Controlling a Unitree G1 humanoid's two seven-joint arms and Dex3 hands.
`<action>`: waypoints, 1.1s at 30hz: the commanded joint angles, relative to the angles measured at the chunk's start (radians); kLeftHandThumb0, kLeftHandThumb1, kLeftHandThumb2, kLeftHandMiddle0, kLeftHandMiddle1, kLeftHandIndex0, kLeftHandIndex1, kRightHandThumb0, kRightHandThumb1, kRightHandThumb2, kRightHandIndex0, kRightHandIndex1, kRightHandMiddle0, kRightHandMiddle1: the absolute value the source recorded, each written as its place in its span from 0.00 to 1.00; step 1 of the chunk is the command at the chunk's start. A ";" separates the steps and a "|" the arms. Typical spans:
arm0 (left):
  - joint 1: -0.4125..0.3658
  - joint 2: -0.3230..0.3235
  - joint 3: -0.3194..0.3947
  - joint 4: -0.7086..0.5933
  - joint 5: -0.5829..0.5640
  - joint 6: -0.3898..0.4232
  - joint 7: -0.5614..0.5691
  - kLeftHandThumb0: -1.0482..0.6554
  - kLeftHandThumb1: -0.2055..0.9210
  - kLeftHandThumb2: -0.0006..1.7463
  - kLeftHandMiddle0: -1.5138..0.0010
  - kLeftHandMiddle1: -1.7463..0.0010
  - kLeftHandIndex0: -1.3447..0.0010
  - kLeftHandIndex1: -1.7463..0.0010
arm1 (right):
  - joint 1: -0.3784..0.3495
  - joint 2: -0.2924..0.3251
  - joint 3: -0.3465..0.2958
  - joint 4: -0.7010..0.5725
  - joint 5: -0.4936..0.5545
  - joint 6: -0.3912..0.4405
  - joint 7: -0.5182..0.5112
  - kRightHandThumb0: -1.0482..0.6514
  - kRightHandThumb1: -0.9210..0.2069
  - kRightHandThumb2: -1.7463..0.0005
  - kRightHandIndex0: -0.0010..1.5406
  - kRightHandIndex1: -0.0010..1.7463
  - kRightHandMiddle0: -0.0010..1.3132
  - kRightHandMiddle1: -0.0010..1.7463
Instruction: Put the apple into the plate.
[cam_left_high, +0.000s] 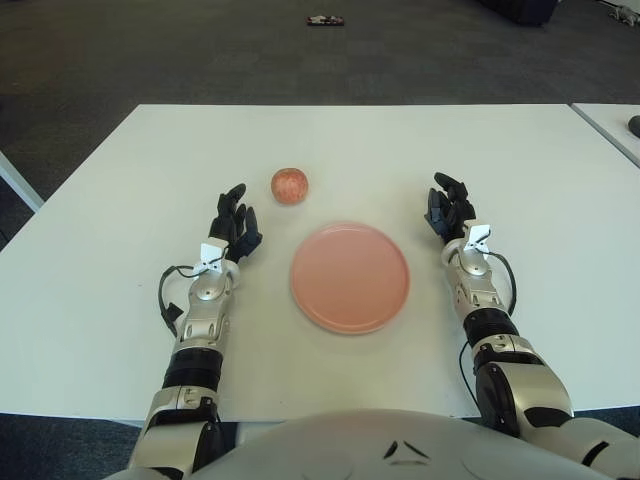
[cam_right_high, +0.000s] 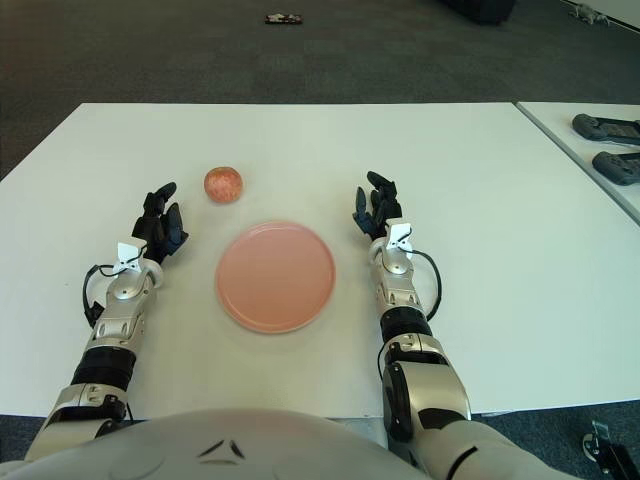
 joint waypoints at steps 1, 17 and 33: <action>0.003 0.003 0.006 -0.001 -0.013 -0.003 -0.007 0.12 1.00 0.48 0.83 0.99 1.00 0.66 | 0.010 0.000 -0.002 0.001 0.000 0.009 -0.004 0.22 0.00 0.64 0.15 0.13 0.00 0.39; -0.005 0.008 0.003 0.009 0.003 -0.008 0.008 0.12 1.00 0.49 0.83 1.00 1.00 0.70 | 0.002 0.001 -0.002 0.011 0.000 0.009 -0.006 0.22 0.00 0.64 0.15 0.13 0.00 0.39; 0.000 0.005 0.004 -0.004 0.003 0.003 0.010 0.12 1.00 0.49 0.83 1.00 1.00 0.70 | 0.002 0.000 -0.002 0.011 0.000 0.009 -0.006 0.22 0.00 0.64 0.15 0.13 0.00 0.39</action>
